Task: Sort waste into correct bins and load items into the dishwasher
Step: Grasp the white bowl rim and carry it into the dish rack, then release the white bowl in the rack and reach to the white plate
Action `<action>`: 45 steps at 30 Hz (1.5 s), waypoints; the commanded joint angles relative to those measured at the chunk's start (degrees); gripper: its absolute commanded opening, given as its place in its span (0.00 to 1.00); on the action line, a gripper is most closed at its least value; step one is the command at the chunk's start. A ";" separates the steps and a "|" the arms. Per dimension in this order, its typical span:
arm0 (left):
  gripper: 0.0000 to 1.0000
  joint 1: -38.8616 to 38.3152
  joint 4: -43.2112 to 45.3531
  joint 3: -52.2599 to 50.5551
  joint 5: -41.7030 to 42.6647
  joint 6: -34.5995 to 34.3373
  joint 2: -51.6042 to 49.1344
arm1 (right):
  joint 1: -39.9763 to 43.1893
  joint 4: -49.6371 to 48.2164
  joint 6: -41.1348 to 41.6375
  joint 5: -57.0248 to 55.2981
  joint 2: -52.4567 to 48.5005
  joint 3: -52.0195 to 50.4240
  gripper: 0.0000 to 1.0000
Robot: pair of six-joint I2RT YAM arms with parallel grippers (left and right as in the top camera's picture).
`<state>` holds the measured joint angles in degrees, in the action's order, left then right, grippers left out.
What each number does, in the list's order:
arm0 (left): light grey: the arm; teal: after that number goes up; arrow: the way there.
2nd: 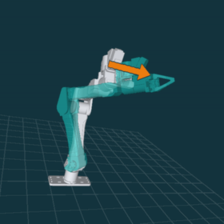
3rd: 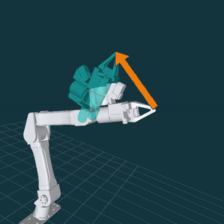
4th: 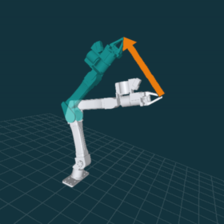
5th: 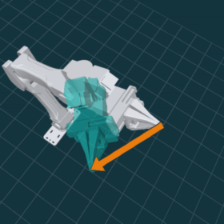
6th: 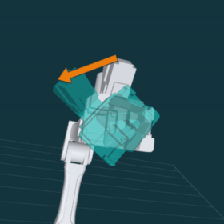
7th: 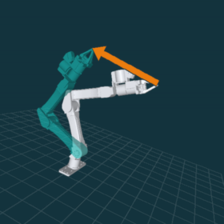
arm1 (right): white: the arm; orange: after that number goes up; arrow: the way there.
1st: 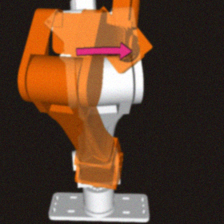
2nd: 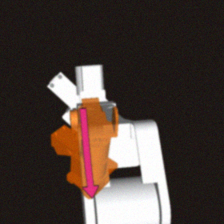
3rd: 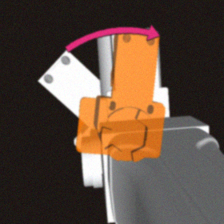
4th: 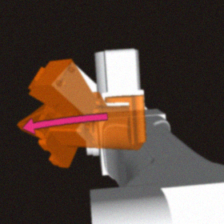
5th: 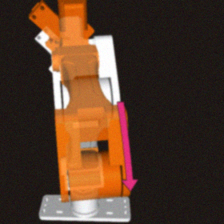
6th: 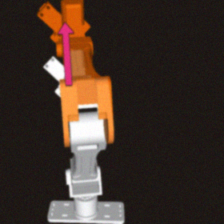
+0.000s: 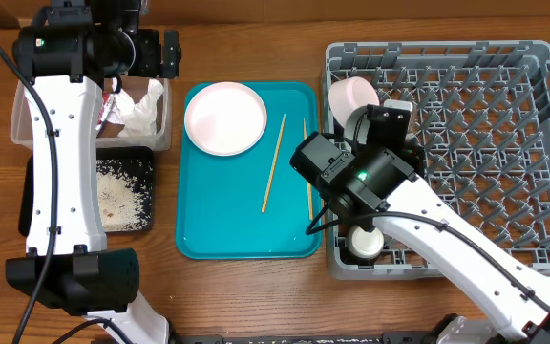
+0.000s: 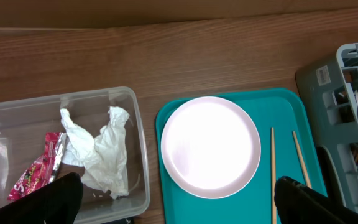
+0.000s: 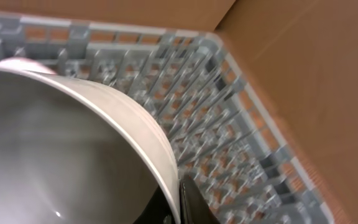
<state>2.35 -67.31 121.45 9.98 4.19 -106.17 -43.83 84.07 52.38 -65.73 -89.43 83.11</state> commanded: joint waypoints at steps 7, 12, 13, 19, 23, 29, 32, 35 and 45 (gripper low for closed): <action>1.00 -0.13 0.20 0.90 -0.33 -0.37 -0.24 | 0.85 -3.63 -4.90 -14.29 -4.94 -3.65 0.04; 1.00 -0.13 0.20 0.90 -0.33 -0.35 -0.24 | 1.49 -5.38 -7.89 -14.84 -12.35 -4.59 0.04; 1.00 -0.13 0.20 0.90 -0.33 -0.35 -0.24 | 1.70 -5.38 -7.89 -14.84 -13.86 -4.72 0.04; 1.00 -0.13 0.20 0.90 -0.33 -0.35 -0.24 | 2.71 -5.38 -7.43 -14.86 -19.34 -5.22 0.04; 1.00 -0.13 0.20 0.90 -0.33 -0.35 -0.24 | 3.43 -5.40 -7.17 -14.78 -19.89 -5.22 0.04; 1.00 -0.13 0.20 0.90 -0.33 -0.35 -0.24 | 3.87 -5.09 -7.23 -16.13 -19.89 -5.22 0.04; 1.00 -0.13 0.20 0.90 -0.33 -0.35 -0.24 | 3.96 -4.90 -7.26 -16.74 -19.89 -5.22 0.04; 1.00 -0.13 0.20 0.90 -0.33 -0.35 -0.24 | 3.96 -5.38 -7.28 -14.78 -19.89 -5.22 0.04; 1.00 -0.13 0.20 0.90 -0.33 -0.37 -0.24 | -0.39 -4.37 -7.23 -3.76 -19.89 -5.05 0.29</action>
<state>2.35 -67.33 121.45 10.00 4.19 -106.17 -42.06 79.37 45.21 -74.32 -109.27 77.93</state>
